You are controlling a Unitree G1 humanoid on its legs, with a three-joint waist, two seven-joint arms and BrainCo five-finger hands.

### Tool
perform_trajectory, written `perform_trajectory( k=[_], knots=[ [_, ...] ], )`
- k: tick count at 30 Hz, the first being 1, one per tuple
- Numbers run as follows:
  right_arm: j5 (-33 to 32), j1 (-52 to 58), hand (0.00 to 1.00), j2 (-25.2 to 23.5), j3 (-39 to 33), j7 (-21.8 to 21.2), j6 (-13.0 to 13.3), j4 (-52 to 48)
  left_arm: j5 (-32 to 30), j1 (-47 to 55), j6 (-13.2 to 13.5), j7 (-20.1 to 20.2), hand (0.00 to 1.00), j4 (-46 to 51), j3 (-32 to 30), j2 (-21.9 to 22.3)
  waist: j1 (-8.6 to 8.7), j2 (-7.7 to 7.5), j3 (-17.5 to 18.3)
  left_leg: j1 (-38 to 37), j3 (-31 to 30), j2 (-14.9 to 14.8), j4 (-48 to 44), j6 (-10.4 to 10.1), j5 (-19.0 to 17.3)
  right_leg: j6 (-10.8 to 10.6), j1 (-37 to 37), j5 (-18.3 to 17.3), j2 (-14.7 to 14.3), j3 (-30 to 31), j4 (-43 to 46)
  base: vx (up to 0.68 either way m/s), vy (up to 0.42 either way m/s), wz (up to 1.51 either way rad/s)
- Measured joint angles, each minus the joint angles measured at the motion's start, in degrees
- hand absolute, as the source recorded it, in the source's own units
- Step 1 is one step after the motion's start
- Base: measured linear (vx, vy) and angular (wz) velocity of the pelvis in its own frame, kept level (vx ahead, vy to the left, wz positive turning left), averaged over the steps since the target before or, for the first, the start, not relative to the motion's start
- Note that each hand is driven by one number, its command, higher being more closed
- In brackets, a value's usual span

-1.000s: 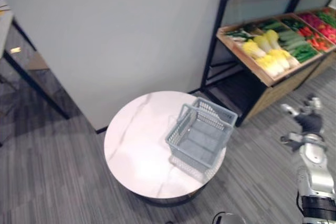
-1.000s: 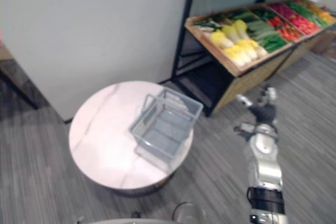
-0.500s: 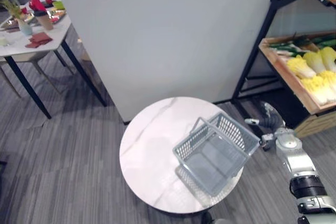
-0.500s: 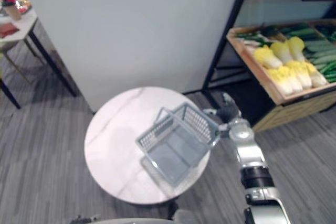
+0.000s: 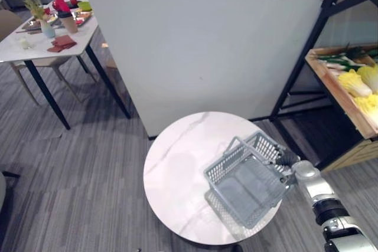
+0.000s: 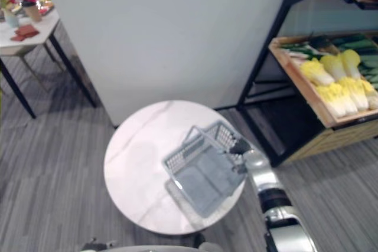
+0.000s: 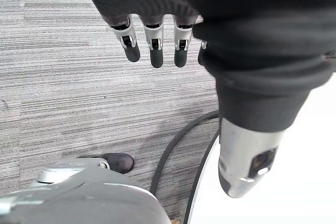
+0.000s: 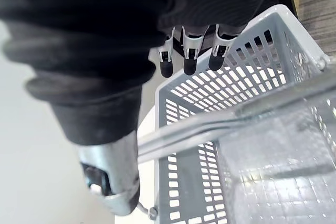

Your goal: Pick vegetable in the basket

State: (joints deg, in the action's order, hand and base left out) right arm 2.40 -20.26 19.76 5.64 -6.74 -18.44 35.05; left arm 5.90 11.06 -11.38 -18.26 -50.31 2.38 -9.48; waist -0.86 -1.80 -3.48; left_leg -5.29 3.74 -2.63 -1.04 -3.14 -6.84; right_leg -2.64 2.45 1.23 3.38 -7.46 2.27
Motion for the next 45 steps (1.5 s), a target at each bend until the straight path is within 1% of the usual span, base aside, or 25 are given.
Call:
perform_trajectory(
  k=[5, 9, 12, 13, 14, 17, 19, 22, 24, 27, 28, 29, 30, 32, 33, 34, 35, 36, 38, 40, 41, 42, 43, 44, 45],
  knots=[
    [2.15, -0.70, 0.00, -0.73, 1.69, -1.28, 0.06, 5.20, -0.06, -0.02, -0.01, 0.66, 0.00, 0.01, -0.01, 0.00, -0.90, -0.06, 0.32, -0.88, -0.07, 0.02, 2.20, 0.32, 1.73, 0.05, -0.81, 0.89, -0.21, -0.27, -1.58, -0.05, -0.012, 0.03],
    [3.03, -1.06, 0.00, -0.81, 1.72, -2.75, 0.00, 7.44, -0.08, 0.31, -0.02, 1.06, 0.00, -0.01, -0.01, 0.00, -0.97, -0.05, 0.33, -0.94, -0.71, 0.13, 4.17, 0.56, 3.07, -0.17, -0.83, 1.27, -0.16, -0.96, -2.44, -0.06, -0.024, 0.10],
    [3.85, -1.32, 0.00, -0.78, 1.71, -4.93, -0.13, 9.40, -0.12, 0.79, -0.01, 1.17, 0.00, -0.05, 0.00, -0.05, -1.06, -0.14, 0.55, -1.00, -1.04, 0.13, 5.04, 0.76, 3.58, -0.21, -0.86, 1.25, -0.22, -1.40, -2.60, -0.01, -0.013, 0.08],
    [3.86, -1.53, 1.00, -0.79, 1.75, -6.59, -0.16, 10.35, -0.13, 1.02, -0.01, 1.19, 0.00, -0.06, 0.01, -0.05, -1.15, -0.10, 0.59, -1.01, -1.03, 0.13, 5.04, 0.76, 3.58, -0.20, -0.92, 1.25, -0.26, -1.41, -2.66, 0.01, -0.006, 0.03],
    [3.91, -1.62, 1.00, -0.80, 1.85, -7.61, -0.23, 10.88, -0.13, 1.16, -0.01, 1.21, 0.00, -0.07, 0.03, -0.05, -1.17, -0.07, 0.64, -1.01, -1.04, 0.13, 5.05, 0.76, 3.58, -0.20, -0.96, 1.25, -0.28, -1.42, -2.73, 0.00, 0.000, 0.00],
    [4.56, -1.63, 1.00, -0.76, 3.16, -16.49, -1.32, 12.13, -0.03, 1.44, 0.05, 1.10, 0.00, -0.07, 0.04, -0.07, -1.18, 0.04, 0.71, -1.08, -1.08, 0.10, 5.07, 0.73, 3.58, -0.19, -1.43, 1.30, -0.46, -1.54, -3.36, 0.04, -0.003, 0.03],
    [6.66, -1.50, 1.00, -0.87, 6.08, -25.33, -2.28, 13.17, 0.44, 1.35, 0.67, 0.20, 0.00, -0.06, 0.14, -0.06, -1.18, 0.12, 0.75, -1.25, -1.08, -0.02, 5.15, 0.68, 3.60, -0.15, -1.66, 1.30, -0.63, -1.69, -3.70, 0.06, -0.005, 0.03],
    [6.64, -1.34, 1.00, -1.94, 8.58, -31.09, -2.60, 13.16, 0.71, 0.94, 0.79, -1.44, 0.00, -0.05, 0.10, -0.03, -1.17, 0.13, 0.78, -1.25, -0.91, -0.11, 5.30, 0.58, 3.67, -0.13, -1.79, 1.31, -0.71, -1.85, -3.86, 0.05, -0.004, 0.04],
    [6.58, -1.35, 1.00, -2.73, 9.02, -33.45, -2.60, 13.14, 0.68, 0.42, 0.85, -1.74, 0.00, -0.02, -0.11, -0.03, -1.38, 0.10, 0.84, -1.25, -0.74, -0.12, 5.36, 0.56, 3.66, -0.13, -1.86, 1.32, -0.71, -1.95, -3.87, 0.03, 0.001, 0.04],
    [5.29, -1.34, 1.00, -2.80, 10.56, -33.87, -3.34, 13.08, 0.54, 0.31, 0.86, -1.69, 0.00, -0.02, -0.59, -0.03, -1.52, -0.08, 1.23, -1.28, -0.19, -0.11, 5.43, 0.50, 3.61, -0.13, -1.86, 1.32, -0.69, -1.82, -3.98, 0.00, 0.003, -0.01],
    [3.60, -1.24, 1.00, -2.67, 10.59, -33.79, -4.03, 13.08, 0.53, 0.34, 0.86, -1.68, 0.00, -0.02, -0.73, -0.05, -1.55, -0.20, 1.31, -1.37, 0.45, -0.11, 5.44, 0.47, 3.59, -0.13, -1.88, 1.31, -0.70, -1.63, -3.98, 0.01, 0.007, -0.06],
    [1.06, -0.89, 1.00, -2.56, 10.51, -33.44, -4.96, 13.09, 0.56, 0.33, 0.86, -1.60, 0.00, -0.02, -0.73, -0.04, -1.54, -0.21, 1.31, -1.73, 0.59, -0.11, 5.59, 0.39, 3.52, -0.13, -2.09, 1.31, -0.73, -1.48, -3.99, 0.01, 0.005, -0.07],
    [-0.44, -0.61, 1.00, -2.49, 10.50, -33.26, -5.22, 13.09, 0.59, 0.33, 0.86, -1.60, 0.00, -0.02, -0.73, -0.04, -1.52, -0.20, 1.32, -1.98, 0.68, -0.12, 5.73, 0.37, 3.50, -0.13, -2.27, 1.31, -0.76, -1.41, -4.01, 0.01, -0.002, -0.04],
    [-7.60, 1.50, 1.00, -2.11, 9.10, -31.65, -5.44, 13.09, 0.66, 0.22, 0.88, -1.51, 0.00, -0.02, -1.29, -0.05, -1.48, -0.28, 1.39, -2.09, 0.87, -0.16, 5.73, 0.21, 3.35, -0.13, -2.41, 1.30, -1.09, -1.31, -4.06, 0.00, 0.000, 0.00],
    [-9.58, 2.12, 1.00, -2.09, 8.13, -30.95, -5.40, 13.11, 0.66, 0.21, 0.88, -1.45, 0.00, -0.02, -1.56, -0.03, -1.43, -0.28, 1.39, -2.09, 0.92, -0.15, 5.73, 0.21, 3.33, -0.13, -2.41, 1.30, -1.09, -1.27, -4.06, 0.00, 0.000, 0.00],
    [-14.22, 3.49, 1.00, -1.98, 5.67, -29.37, -5.13, 13.12, 0.66, 0.28, 0.89, -1.37, 0.00, -0.03, -1.98, -0.04, -1.28, -0.26, 1.40, -2.10, 1.12, -0.16, 5.68, 0.20, 3.23, -0.13, -2.38, 1.30, -1.13, -1.11, -4.06, 0.00, -0.001, -0.05],
    [-16.58, 4.30, 1.00, -1.94, 4.06, -28.65, -4.86, 13.12, 0.66, 0.31, 0.89, -1.32, 0.00, -0.03, -2.26, -0.03, -1.24, -0.24, 1.41, -2.12, 1.37, -0.18, 5.62, 0.13, 3.14, -0.13, -2.35, 1.30, -1.18, -0.91, -4.05, 0.00, 0.001, -0.15],
    [-21.72, 5.68, 1.00, -1.77, 1.26, -26.99, -3.94, 13.10, 0.68, 0.36, 1.04, -1.31, 0.00, -0.03, -2.68, -0.03, -1.24, -0.15, 1.46, -2.25, 2.10, -0.21, 5.48, 0.20, 2.95, -0.13, -2.24, 1.30, -1.31, -0.25, -4.05, 0.01, 0.003, -0.22],
    [-26.87, 7.74, 1.00, -0.93, -2.05, -25.52, -2.19, 12.99, 0.71, 0.79, 1.32, -1.30, 0.00, -0.04, -2.86, -0.03, -0.98, 0.01, 1.54, -2.42, 2.71, -0.22, 5.25, 0.23, 2.66, -0.13, -2.21, 1.30, -1.42, 0.36, -4.03, 0.01, 0.001, -0.21],
    [-38.45, 10.29, 1.00, -0.69, -8.97, -23.17, -0.52, 12.65, 0.75, 1.07, 2.08, -1.11, 0.00, -0.08, -3.46, 0.17, -0.81, 0.14, 1.53, -2.64, 4.03, -0.28, 4.84, 0.37, 2.13, -0.13, -1.96, 1.30, -1.64, 1.51, -3.80, 0.01, 0.004, -0.23],
    [-41.12, 11.10, 1.00, -0.69, -11.21, -22.61, -0.20, 12.41, 0.79, 1.13, 2.32, -1.04, 0.00, -0.10, -3.83, 0.37, -0.76, 0.22, 1.51, -2.84, 4.38, -0.29, 4.88, 0.41, 2.03, -0.14, -1.91, 1.30, -1.69, 1.83, -3.67, 0.02, 0.012, -0.32],
    [-46.07, 12.98, 1.00, -0.69, -15.73, -21.47, 0.29, 11.67, 1.40, 1.38, 2.77, -0.97, 0.00, -0.19, -4.27, 0.67, -0.68, 0.49, 1.65, -3.06, 5.20, -0.32, 4.80, 0.45, 1.67, -0.14, -1.61, 1.29, -1.87, 2.68, -3.36, 0.02, 0.012, -0.30],
    [-49.02, 14.78, 1.00, -0.70, -18.77, -20.69, 0.34, 10.60, 2.91, 1.47, 3.29, -1.21, 0.00, -0.69, -4.81, 0.84, -0.38, 0.66, 1.76, -3.21, 5.72, -0.33, 4.72, 0.40, 1.41, -0.14, -1.49, 1.29, -1.96, 3.22, -3.26, 0.04, 0.017, -0.40],
    [-53.36, 17.92, 1.00, -0.82, -22.55, -19.87, 0.50, 9.32, 4.68, 1.57, 4.65, -2.48, 0.00, -2.50, -5.48, 0.98, 0.78, 0.96, 1.95, -3.66, 6.58, -0.40, 4.72, 0.41, 1.07, -0.12, -1.46, 1.25, -2.14, 3.88, -3.17, 0.04, 0.012, -0.31],
    [-54.60, 19.27, 1.00, -1.01, -23.91, -19.74, 0.57, 8.85, 5.68, 1.65, 5.15, -3.32, 0.00, -3.09, -5.86, 1.05, 1.36, 1.08, 2.02, -3.85, 6.87, -0.44, 4.75, 0.42, 0.94, -0.09, -1.45, 1.22, -2.19, 4.21, -3.12, 0.05, 0.017, -0.31]
  ],
)
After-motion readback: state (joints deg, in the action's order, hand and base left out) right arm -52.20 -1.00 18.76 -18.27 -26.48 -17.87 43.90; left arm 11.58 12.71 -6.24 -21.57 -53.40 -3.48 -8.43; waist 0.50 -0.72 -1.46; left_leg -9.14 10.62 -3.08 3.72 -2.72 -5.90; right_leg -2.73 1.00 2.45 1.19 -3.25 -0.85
